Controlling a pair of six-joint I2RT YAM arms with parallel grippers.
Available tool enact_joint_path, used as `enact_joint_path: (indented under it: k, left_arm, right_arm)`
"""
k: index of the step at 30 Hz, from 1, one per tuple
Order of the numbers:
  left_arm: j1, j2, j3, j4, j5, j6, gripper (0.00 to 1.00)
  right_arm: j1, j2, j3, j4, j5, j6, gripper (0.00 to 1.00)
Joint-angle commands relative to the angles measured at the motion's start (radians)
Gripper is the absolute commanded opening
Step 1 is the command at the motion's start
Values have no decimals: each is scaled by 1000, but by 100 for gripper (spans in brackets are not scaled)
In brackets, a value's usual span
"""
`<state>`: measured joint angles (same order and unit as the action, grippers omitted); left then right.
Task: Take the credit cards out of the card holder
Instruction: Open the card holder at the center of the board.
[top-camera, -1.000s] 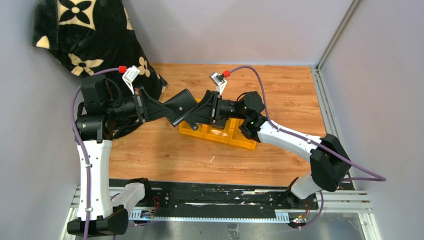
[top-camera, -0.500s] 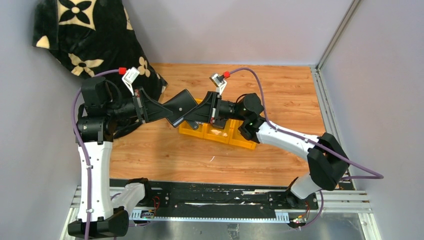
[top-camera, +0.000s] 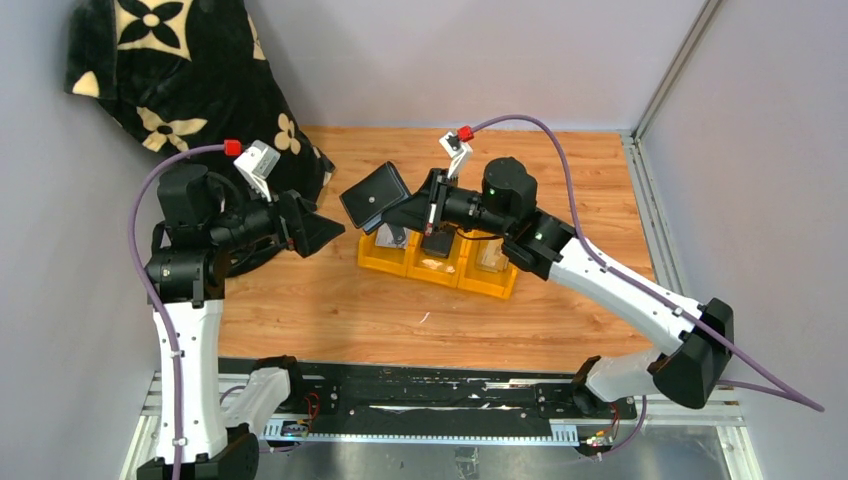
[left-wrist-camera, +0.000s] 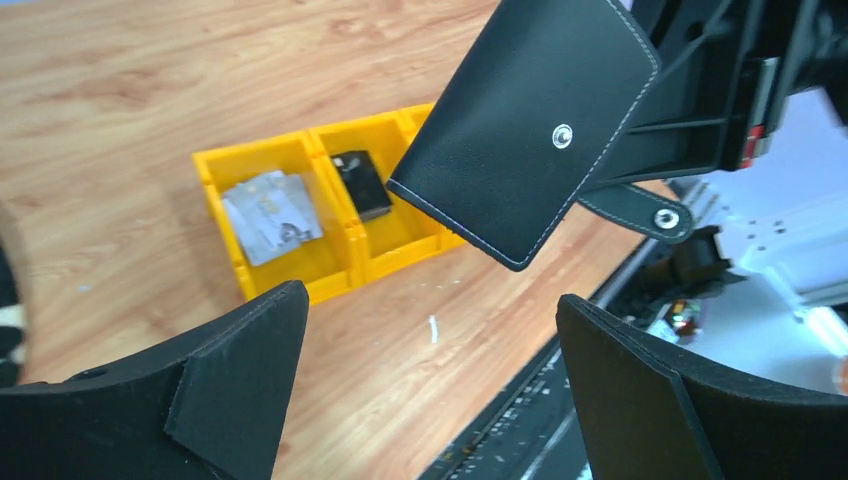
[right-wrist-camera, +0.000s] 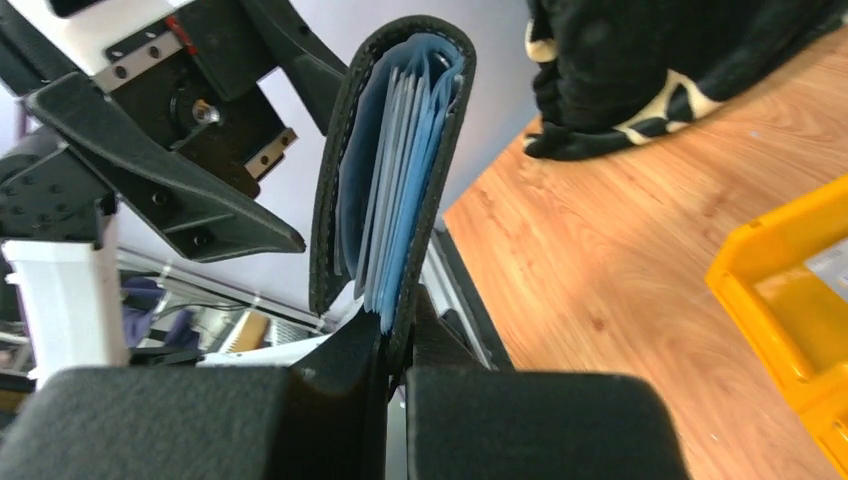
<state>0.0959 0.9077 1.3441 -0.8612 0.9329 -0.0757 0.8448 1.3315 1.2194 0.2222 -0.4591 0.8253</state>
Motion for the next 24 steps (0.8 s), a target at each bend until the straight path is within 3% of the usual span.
enact_joint_path:
  k: [1,4,9,14,19,24]
  left_arm:
    - [-4,-58,-38,22,-49,129,100]
    - [-22,-116,-74,23,-26,196,100]
    - [-39,-234,-194,105,-67,311,100]
    - [-42,-276,-246,137,-91,364,100]
    - [-41,-275,-253,142,-160,420,100]
    - [-41,-322,-315,315,-289,315,97]
  right_arm:
    - [65,17,140,-360,142,-198,0]
    - [134,110,308,-585,273,-297,0]
    - [277,245,561,-800,528,-383,0]
    - [338,313,672,-852,607,-403,0]
    - [353,307,673,-842,605,-421,0]
    - [356,281,640,-809,572,-424,0]
